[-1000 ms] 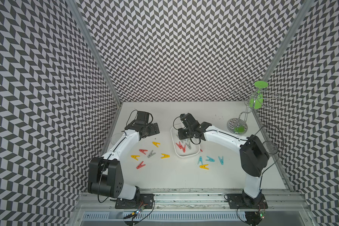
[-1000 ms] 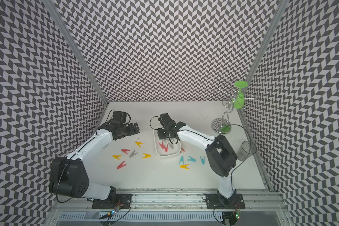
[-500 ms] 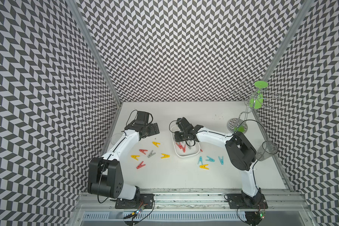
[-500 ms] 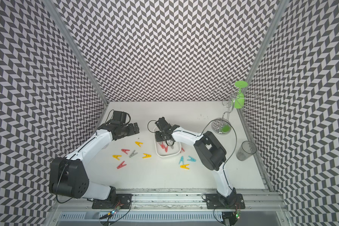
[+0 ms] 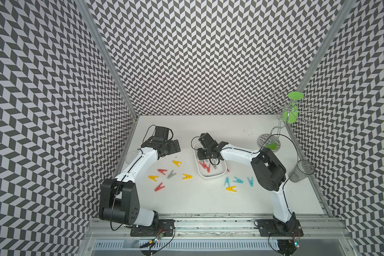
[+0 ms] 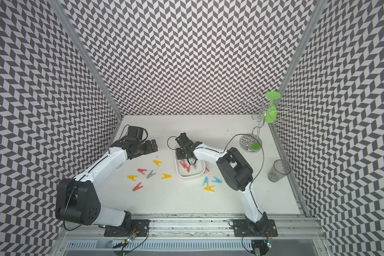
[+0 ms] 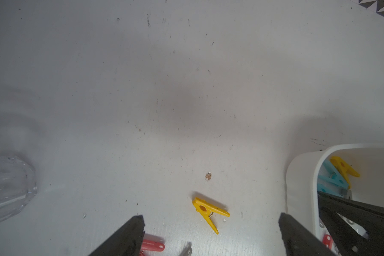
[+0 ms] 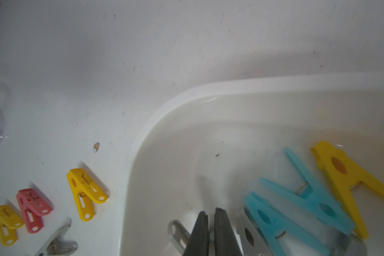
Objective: Put the clothespins into the storage box
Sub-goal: Place the clothespin in the storage box.
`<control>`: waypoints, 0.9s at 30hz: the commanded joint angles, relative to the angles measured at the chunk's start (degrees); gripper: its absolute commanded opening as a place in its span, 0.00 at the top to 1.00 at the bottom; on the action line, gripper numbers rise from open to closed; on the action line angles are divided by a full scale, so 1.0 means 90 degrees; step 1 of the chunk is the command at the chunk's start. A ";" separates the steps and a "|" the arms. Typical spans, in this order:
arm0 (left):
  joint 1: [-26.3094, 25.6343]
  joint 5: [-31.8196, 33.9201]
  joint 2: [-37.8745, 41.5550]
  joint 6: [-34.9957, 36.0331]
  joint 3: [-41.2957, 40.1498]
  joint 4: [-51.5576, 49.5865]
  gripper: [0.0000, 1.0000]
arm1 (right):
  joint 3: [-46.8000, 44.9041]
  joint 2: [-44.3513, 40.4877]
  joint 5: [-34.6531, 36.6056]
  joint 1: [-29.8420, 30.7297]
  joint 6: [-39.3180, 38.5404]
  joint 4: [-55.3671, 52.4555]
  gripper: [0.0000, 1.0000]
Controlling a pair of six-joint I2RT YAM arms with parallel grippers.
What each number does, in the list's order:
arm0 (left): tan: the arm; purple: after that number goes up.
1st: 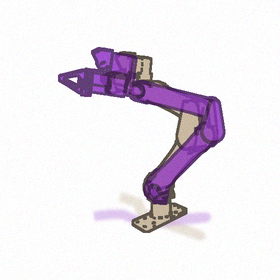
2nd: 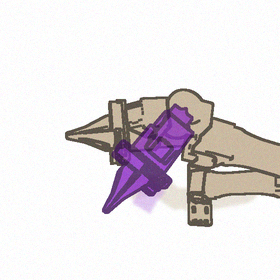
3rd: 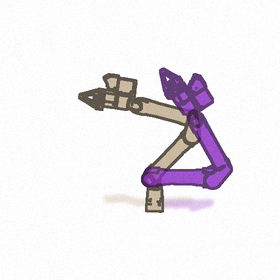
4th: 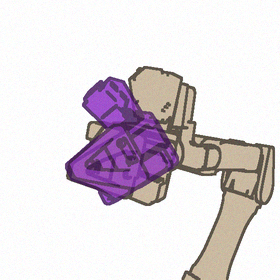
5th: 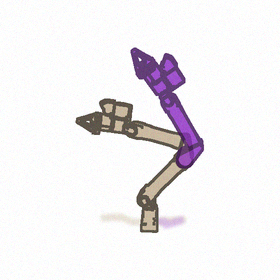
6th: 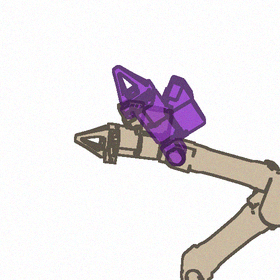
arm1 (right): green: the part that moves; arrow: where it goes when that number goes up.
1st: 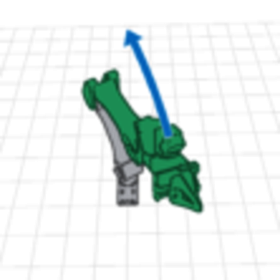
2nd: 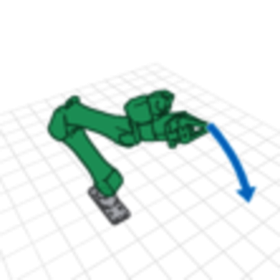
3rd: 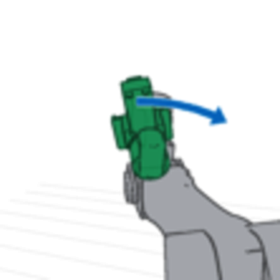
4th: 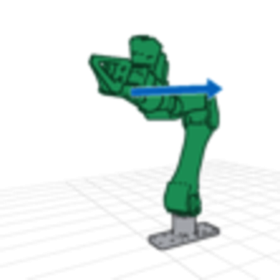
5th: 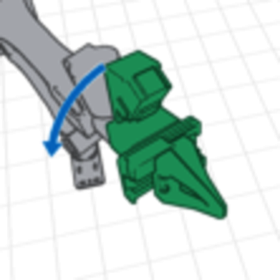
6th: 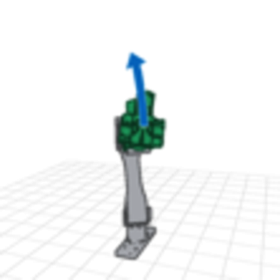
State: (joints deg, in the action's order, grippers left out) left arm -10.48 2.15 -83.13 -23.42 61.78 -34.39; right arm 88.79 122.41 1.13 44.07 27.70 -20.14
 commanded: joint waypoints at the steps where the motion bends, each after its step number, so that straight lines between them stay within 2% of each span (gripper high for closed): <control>1: 0.0019 0.0044 0.0130 0.0053 -0.0054 0.0013 0.01 | 0.0186 0.0195 0.0215 -0.0024 -0.0173 0.0217 0.87; 7: 0.0022 0.0044 0.0120 0.0044 -0.0060 0.0022 0.01 | 0.0378 0.0177 0.0206 -0.0025 -0.0316 -0.0008 0.84; 15: 0.0032 0.0044 0.0111 0.0024 -0.0057 0.0062 0.01 | 0.0349 -0.0828 0.0373 -0.0091 -0.0549 -0.0338 0.79; 21: 0.0027 0.0035 0.0060 0.0014 -0.0057 0.0082 0.01 | -0.0934 -0.2303 0.0432 -0.0399 -0.0497 -0.0347 0.74; 27: 0.0019 0.0088 0.0085 -0.0043 -0.0019 0.0149 0.01 | -0.2564 -0.3763 0.0069 -0.1072 -0.0559 -0.0728 0.68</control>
State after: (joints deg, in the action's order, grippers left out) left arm -10.48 2.17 -83.13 -23.64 61.60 -34.30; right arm 70.63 91.37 3.18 36.47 23.35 -24.10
